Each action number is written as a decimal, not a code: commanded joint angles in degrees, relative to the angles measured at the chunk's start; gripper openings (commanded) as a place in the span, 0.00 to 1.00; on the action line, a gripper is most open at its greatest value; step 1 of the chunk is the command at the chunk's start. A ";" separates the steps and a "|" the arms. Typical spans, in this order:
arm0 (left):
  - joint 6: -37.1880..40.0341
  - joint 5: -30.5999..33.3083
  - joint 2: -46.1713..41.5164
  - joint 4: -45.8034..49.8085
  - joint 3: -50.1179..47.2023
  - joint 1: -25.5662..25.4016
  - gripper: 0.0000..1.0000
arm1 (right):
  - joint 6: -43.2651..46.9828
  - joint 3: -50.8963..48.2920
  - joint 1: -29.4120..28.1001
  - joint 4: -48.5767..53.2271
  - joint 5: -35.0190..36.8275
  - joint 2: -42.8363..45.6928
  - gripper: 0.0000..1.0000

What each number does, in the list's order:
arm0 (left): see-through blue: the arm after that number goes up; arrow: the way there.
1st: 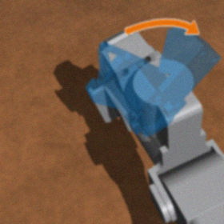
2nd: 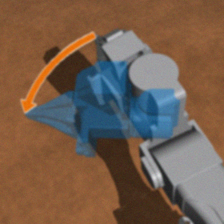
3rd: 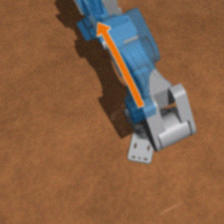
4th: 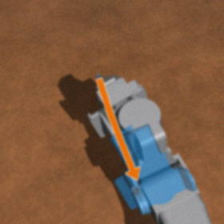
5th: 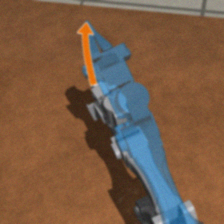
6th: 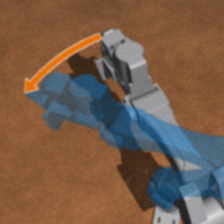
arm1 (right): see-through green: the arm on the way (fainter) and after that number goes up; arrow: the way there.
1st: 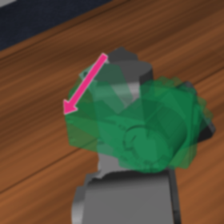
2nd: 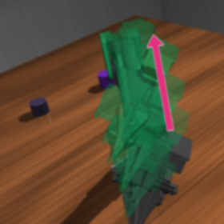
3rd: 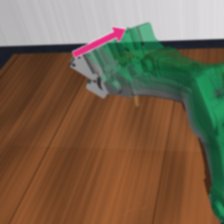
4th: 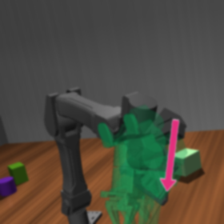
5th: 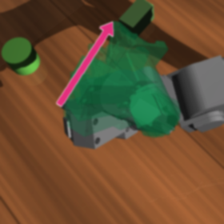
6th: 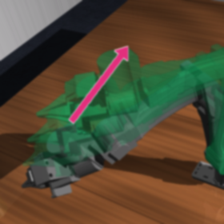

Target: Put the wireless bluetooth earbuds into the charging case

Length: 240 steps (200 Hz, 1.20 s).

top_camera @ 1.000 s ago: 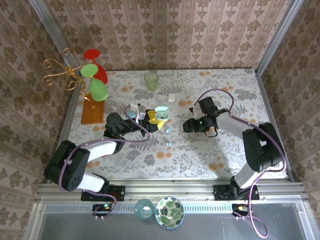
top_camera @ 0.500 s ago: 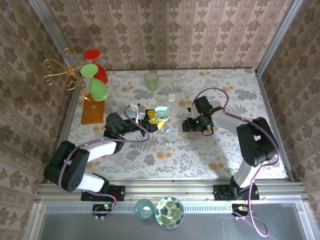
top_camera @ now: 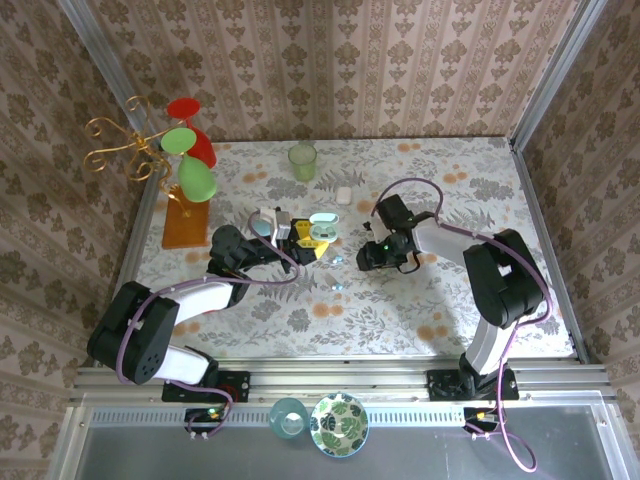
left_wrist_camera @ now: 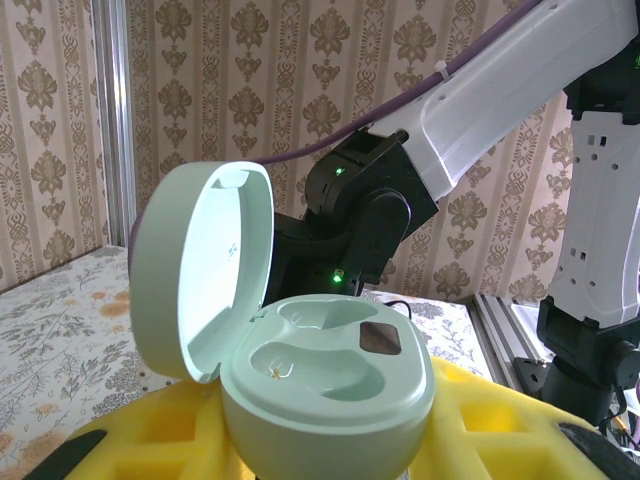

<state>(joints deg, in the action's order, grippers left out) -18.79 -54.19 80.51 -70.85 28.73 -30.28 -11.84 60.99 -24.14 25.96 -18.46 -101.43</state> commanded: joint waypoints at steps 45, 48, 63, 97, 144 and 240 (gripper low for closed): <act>0.24 -1.18 -1.30 -2.50 -0.25 -0.04 0.28 | 0.90 -0.09 -2.08 2.07 -0.69 3.30 0.48; 0.24 -1.18 -1.44 -2.46 -0.21 -0.04 0.28 | 0.02 -0.61 -2.04 1.31 -0.06 3.96 0.48; 0.32 -1.13 -1.70 -2.36 -0.43 -0.04 0.27 | -3.99 -4.29 -2.09 -3.32 3.23 7.97 0.50; 0.25 -1.05 -2.08 -2.28 -0.59 0.05 0.28 | -17.46 -14.54 -1.42 -11.91 12.20 18.60 0.54; 0.83 -0.99 -2.11 -2.28 -0.52 0.05 0.27 | -37.20 -28.00 0.78 -23.99 11.61 28.42 0.51; 0.94 -0.92 -2.29 -2.28 -0.83 0.05 0.27 | -45.73 -31.01 3.87 -35.51 3.16 19.96 0.35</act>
<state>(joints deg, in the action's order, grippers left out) -18.79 -54.19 79.77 -70.87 28.47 -30.28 -54.96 30.63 -20.67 -7.22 -14.68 -80.14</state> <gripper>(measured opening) 0.360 0.353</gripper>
